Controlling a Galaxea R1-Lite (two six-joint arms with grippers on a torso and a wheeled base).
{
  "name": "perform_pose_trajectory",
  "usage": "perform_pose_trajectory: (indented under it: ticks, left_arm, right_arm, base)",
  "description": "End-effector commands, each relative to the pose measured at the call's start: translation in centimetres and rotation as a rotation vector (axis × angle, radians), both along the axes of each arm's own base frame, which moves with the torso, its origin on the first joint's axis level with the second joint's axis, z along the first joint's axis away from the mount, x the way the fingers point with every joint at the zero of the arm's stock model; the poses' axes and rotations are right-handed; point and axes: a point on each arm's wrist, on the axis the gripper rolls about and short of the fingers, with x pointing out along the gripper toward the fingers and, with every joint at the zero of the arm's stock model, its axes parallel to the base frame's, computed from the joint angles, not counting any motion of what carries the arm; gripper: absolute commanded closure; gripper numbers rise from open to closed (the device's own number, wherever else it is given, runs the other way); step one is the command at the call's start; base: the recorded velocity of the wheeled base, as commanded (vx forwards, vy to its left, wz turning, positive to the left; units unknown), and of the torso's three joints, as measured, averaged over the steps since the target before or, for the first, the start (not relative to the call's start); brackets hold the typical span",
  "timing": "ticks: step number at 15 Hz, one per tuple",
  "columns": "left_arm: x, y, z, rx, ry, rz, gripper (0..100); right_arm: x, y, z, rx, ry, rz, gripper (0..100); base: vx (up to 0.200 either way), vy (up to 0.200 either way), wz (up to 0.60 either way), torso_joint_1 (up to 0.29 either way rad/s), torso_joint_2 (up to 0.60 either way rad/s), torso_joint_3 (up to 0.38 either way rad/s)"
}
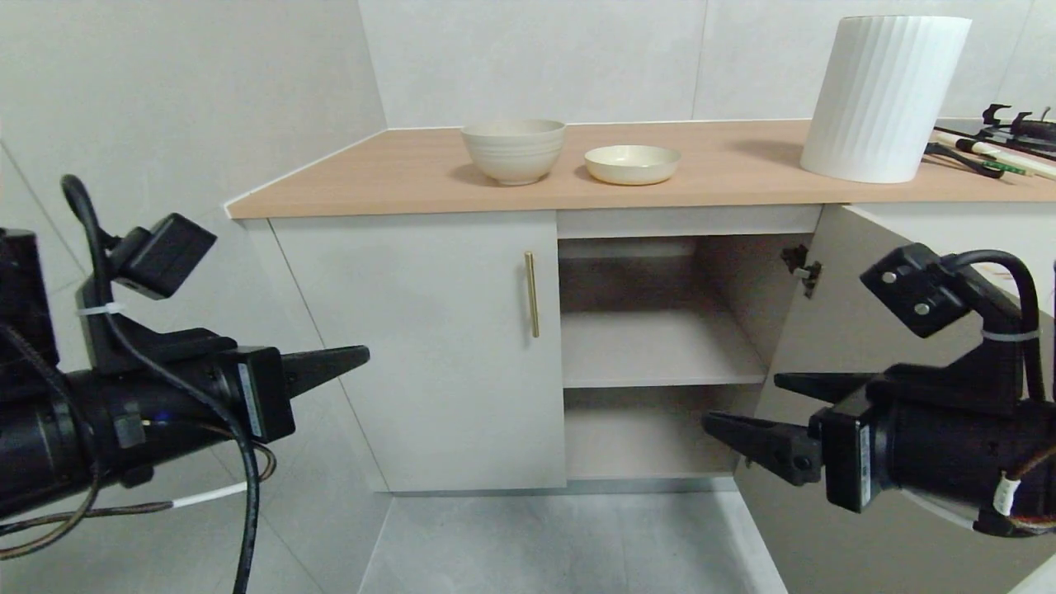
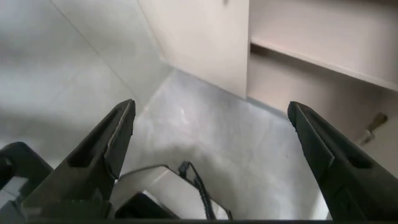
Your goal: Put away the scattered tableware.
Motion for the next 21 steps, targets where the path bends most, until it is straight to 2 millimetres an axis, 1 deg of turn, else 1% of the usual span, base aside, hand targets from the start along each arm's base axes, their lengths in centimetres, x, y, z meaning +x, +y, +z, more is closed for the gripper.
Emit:
perform_pose_trajectory:
  ticks: [1,3,5,6,8,11,12,15,19,21]
  left_arm:
    - [-0.4,1.0,0.8,-0.013,-0.035,0.046,100]
    - [0.2,0.9,0.7,-0.009,-0.025,0.046,100]
    - [0.4,0.8,0.2,-0.004,-0.006,0.046,100]
    - [0.4,0.8,0.3,-0.004,-0.009,0.046,0]
    - [0.1,0.9,0.7,-0.018,-0.024,0.044,0]
    - [-0.2,1.0,0.7,-0.012,-0.035,0.048,0]
    - [-0.5,1.1,1.0,-0.017,-0.050,0.048,0]
    - [-1.0,1.2,1.4,-0.023,-0.071,0.048,0]
    - [-1.3,1.3,1.7,-0.015,-0.091,0.071,0]
    - [-1.4,1.4,1.8,0.010,-0.106,0.065,0]
  right_arm:
    - [1.8,1.1,1.4,0.012,-0.011,-0.023,0]
    - [1.9,0.9,1.5,0.020,-0.011,-0.036,0]
    - [2.3,0.9,1.1,0.008,0.003,-0.052,0]
    - [2.2,0.8,1.0,0.004,0.007,-0.052,0]
    - [2.2,0.8,0.8,-0.014,0.028,-0.054,0]
    - [2.1,0.7,0.5,-0.042,0.057,-0.054,0]
    - [1.9,0.5,0.9,-0.058,0.075,-0.050,0]
    - [1.9,0.5,1.4,-0.023,0.089,-0.064,0]
    - [1.3,0.0,1.7,-0.031,0.113,-0.061,0]
    - [1.2,0.0,1.9,-0.026,0.110,-0.061,0]
  base:
    - [0.000,0.000,0.00,0.000,0.00,0.000]
    - [0.000,0.000,0.00,0.000,0.00,0.000]
    - [0.000,0.000,0.00,0.000,0.00,0.000]
    - [0.000,0.000,0.00,0.000,0.00,0.000]
    - [0.000,0.000,0.00,0.000,0.00,0.000]
    - [0.000,0.000,0.00,0.000,0.00,0.000]
    - [0.000,0.000,0.00,0.000,0.00,0.000]
    - [0.000,0.000,0.00,0.000,0.00,0.000]
    - [0.000,0.000,0.00,0.000,0.00,0.000]
    - [0.200,0.000,0.00,0.002,0.00,-0.002]
